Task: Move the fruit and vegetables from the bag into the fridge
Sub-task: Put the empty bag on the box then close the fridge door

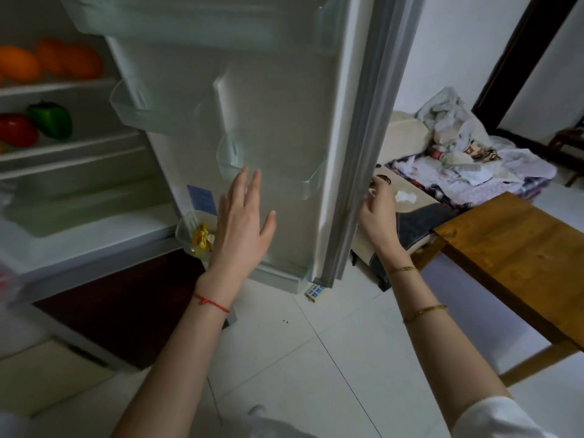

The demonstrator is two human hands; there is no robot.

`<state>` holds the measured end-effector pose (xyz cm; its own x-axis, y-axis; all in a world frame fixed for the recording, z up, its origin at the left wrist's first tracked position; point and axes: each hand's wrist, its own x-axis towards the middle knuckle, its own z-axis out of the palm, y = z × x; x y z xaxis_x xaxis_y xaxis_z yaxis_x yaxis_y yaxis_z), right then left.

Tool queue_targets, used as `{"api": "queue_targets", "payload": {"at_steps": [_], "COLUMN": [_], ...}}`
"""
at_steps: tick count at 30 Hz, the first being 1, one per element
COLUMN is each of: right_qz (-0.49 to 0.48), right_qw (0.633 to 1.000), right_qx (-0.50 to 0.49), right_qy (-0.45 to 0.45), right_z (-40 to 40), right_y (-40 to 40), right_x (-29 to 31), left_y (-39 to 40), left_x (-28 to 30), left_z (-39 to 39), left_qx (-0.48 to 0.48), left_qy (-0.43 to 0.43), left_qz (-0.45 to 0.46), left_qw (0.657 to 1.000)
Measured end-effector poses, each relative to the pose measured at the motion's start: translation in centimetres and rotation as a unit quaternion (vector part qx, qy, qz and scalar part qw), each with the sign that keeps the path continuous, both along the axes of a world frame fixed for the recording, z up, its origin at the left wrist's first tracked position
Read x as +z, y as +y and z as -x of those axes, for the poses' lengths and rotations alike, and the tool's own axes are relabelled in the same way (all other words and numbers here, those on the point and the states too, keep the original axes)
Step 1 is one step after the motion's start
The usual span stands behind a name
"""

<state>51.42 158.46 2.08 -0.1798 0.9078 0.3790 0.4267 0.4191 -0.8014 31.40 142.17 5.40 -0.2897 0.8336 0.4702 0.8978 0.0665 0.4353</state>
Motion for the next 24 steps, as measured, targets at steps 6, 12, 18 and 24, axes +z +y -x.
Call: {"api": "queue_targets", "payload": {"at_steps": [6, 12, 18, 24], "right_qz": [-0.037, -0.078, -0.122, -0.18], "right_qw": [0.999, 0.996, 0.99, 0.975], "right_qx": [0.017, 0.032, 0.071, 0.127], "right_qy": [-0.027, -0.023, -0.011, 0.009], "right_z": [-1.2, -1.4, -1.1, 0.7], "right_y": [-4.8, -9.5, -12.6, -16.4], "right_x": [-0.8, -1.0, -1.1, -1.3], "left_y": [-4.7, -8.5, -11.5, -14.4], "left_x": [-1.1, -2.8, -4.6, -5.3], "left_z": [-4.5, -6.8, -7.0, -6.4], "left_qx": [0.001, 0.027, 0.035, 0.02], "left_qy": [-0.04, -0.077, -0.084, -0.08], "left_qz": [0.007, 0.007, 0.013, 0.015], "left_qw": [0.999, 0.997, 0.996, 0.996]}}
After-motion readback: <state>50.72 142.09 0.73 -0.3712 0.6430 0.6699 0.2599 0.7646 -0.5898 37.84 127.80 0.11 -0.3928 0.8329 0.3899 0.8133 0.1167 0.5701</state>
